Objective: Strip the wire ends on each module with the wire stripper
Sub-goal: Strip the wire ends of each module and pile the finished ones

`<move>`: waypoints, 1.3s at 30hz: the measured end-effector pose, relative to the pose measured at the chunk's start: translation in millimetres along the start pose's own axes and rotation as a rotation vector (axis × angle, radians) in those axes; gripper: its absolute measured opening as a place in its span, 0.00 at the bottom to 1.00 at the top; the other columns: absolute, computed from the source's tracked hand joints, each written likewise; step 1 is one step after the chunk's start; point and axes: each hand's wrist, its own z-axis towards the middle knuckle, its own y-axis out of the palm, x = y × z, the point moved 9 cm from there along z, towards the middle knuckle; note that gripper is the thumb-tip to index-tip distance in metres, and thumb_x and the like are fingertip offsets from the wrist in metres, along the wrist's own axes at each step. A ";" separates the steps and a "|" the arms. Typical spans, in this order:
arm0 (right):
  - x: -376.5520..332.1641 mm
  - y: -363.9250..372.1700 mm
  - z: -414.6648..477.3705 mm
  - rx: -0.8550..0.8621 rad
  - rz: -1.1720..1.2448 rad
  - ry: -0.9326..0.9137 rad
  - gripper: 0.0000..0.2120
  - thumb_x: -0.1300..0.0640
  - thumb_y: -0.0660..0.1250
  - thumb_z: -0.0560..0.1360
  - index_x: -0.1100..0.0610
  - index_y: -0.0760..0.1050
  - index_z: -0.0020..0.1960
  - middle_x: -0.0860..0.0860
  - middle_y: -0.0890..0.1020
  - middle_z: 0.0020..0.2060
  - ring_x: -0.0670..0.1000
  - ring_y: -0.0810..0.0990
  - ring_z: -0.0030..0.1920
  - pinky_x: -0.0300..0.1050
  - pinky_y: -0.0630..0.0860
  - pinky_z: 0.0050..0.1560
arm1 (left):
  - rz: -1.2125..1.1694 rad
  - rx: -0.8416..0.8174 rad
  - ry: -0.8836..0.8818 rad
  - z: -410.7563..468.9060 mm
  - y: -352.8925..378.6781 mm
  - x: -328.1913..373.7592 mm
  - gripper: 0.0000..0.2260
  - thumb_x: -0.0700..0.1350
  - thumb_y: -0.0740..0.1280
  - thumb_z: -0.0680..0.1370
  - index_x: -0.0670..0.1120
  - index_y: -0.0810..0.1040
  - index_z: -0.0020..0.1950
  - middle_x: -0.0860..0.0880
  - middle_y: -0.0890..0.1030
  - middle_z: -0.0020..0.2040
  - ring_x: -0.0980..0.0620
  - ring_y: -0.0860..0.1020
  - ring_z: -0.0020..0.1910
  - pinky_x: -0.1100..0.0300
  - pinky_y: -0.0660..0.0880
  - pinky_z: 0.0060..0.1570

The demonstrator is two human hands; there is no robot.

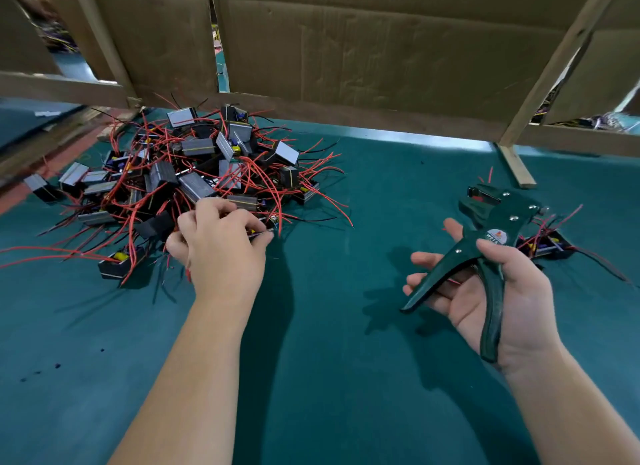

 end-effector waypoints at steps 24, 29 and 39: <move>9.7 39.1 -9.5 -0.334 0.064 0.080 0.36 0.49 0.76 0.59 0.66 0.76 0.63 0.66 0.81 0.50 0.64 0.81 0.40 0.60 0.78 0.45 | -0.442 -0.442 0.820 -81.7 9.5 123.3 0.07 0.49 0.71 0.71 0.52 0.73 0.41 0.57 0.80 0.44 0.59 0.77 0.44 0.52 0.65 0.57; 11.8 51.8 -17.5 -0.473 0.112 0.126 0.32 0.49 0.72 0.64 0.65 0.75 0.63 0.62 0.76 0.64 0.63 0.81 0.41 0.60 0.78 0.47 | -0.628 -0.644 0.458 -72.0 28.1 104.1 0.16 0.63 0.58 0.72 0.52 0.75 0.46 0.54 0.82 0.38 0.54 0.81 0.39 0.52 0.76 0.44; 17.0 60.9 -22.5 -0.534 0.097 0.145 0.32 0.49 0.72 0.65 0.65 0.74 0.65 0.66 0.76 0.56 0.64 0.80 0.41 0.61 0.77 0.48 | -1.106 -0.816 0.170 -72.8 34.3 107.0 0.07 0.46 0.61 0.80 0.50 0.78 0.45 0.52 0.82 0.35 0.52 0.82 0.42 0.62 0.75 0.46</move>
